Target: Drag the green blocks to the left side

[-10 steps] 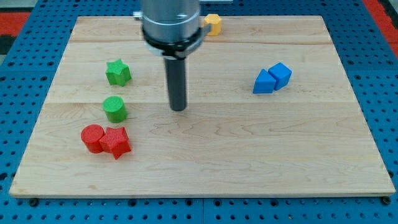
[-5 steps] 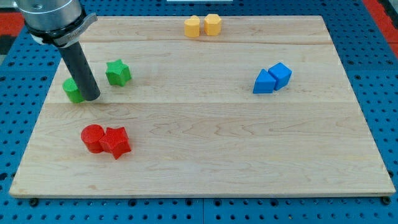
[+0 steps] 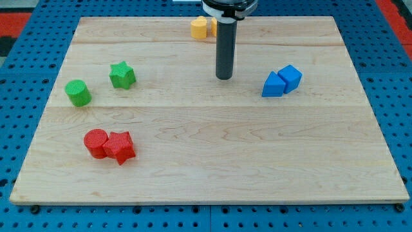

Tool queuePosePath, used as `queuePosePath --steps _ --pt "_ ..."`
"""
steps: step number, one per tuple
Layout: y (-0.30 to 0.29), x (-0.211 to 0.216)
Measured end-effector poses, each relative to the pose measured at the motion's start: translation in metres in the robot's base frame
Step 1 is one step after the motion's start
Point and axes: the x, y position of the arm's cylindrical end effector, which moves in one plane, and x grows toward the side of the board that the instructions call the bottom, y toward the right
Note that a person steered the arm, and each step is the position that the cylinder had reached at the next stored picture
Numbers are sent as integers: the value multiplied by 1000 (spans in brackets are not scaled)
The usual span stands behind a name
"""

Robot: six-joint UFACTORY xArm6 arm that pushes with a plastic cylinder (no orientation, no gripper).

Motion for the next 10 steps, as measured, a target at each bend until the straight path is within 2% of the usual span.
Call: queuePosePath --steps 2,4,6,8,10 --pt "-35 -2" --pt "-35 -3" --pt "-62 -9" --pt "-205 -11" --pt "-248 19"
